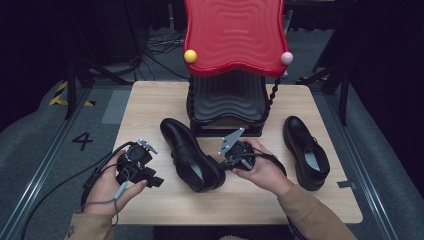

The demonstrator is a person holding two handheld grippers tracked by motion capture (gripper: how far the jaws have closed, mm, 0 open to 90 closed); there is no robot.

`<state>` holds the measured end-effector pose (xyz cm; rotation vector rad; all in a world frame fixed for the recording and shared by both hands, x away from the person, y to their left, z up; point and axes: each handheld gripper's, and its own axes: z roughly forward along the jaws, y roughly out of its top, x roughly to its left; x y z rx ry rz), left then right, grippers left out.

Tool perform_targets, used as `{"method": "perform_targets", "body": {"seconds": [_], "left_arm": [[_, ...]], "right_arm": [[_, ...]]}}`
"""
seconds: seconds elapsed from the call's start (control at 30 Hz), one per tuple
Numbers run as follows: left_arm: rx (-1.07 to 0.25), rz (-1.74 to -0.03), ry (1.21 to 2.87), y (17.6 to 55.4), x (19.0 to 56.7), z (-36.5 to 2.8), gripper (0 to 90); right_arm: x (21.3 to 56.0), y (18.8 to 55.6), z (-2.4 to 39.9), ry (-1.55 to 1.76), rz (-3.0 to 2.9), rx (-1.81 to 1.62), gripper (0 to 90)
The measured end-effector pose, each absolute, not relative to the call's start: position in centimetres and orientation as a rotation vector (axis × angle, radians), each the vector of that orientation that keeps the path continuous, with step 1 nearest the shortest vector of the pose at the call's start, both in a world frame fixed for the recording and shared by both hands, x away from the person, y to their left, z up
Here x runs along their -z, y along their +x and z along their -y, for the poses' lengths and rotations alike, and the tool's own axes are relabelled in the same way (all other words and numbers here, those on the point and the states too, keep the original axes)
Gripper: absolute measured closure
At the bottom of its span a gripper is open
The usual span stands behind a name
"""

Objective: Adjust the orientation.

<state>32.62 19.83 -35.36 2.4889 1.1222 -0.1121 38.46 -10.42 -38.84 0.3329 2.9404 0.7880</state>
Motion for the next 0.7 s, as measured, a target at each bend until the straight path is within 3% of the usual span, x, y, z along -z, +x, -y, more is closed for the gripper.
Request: {"method": "perform_targets", "body": {"seconds": [0.2, 0.37, 0.47, 0.7], "left_arm": [[0.104, -1.118, 2.488, 32.7, 35.3, -20.1, 55.0], [0.11, -1.125, 2.489, 32.6, 35.4, -19.9, 54.8], [0.109, -1.124, 2.488, 32.6, 35.3, -19.8, 54.7], [0.112, -1.118, 2.495, 32.7, 35.5, -19.9, 53.9]], "right_arm": [[36.2, 40.3, 14.0, 0.533, -2.8, -0.943, 90.0], [35.3, 39.8, 14.1, 0.462, -2.813, -0.967, 89.5], [35.0, 39.3, 13.3, 0.394, -2.839, -0.976, 85.9], [35.1, 38.9, 10.6, 0.304, -2.92, -0.934, 67.5]]}}
